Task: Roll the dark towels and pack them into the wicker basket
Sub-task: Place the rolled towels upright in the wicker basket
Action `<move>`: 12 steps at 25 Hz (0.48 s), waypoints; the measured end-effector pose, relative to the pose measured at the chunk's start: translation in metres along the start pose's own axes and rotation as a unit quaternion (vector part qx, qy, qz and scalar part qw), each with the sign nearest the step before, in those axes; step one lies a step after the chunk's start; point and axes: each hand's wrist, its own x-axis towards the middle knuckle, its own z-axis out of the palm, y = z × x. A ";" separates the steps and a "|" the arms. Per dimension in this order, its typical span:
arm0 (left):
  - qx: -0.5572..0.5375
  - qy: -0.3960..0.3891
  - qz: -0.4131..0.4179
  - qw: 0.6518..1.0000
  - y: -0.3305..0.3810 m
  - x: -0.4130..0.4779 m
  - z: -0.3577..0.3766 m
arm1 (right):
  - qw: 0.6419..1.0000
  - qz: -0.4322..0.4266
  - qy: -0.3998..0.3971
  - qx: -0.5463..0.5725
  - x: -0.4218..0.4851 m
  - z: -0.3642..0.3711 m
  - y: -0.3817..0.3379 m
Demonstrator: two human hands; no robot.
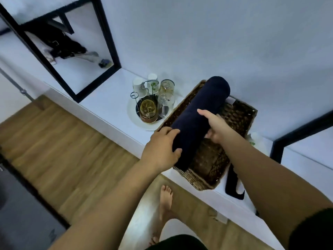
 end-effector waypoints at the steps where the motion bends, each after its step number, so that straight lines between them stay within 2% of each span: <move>1: 0.027 0.002 0.008 1.000 0.002 0.015 0.006 | 1.000 0.022 -0.003 0.000 0.022 0.001 0.001; 5: 0.134 -0.050 0.057 0.988 0.002 0.069 0.026 | 0.993 0.112 -0.006 0.038 0.089 0.001 0.025; 8: 0.192 -0.139 0.061 0.970 -0.002 0.092 0.039 | 0.992 0.111 0.040 0.045 0.115 0.006 0.041; 12: 0.258 -0.251 0.058 0.931 -0.009 0.123 0.062 | 0.991 0.130 0.033 0.006 0.149 0.017 0.069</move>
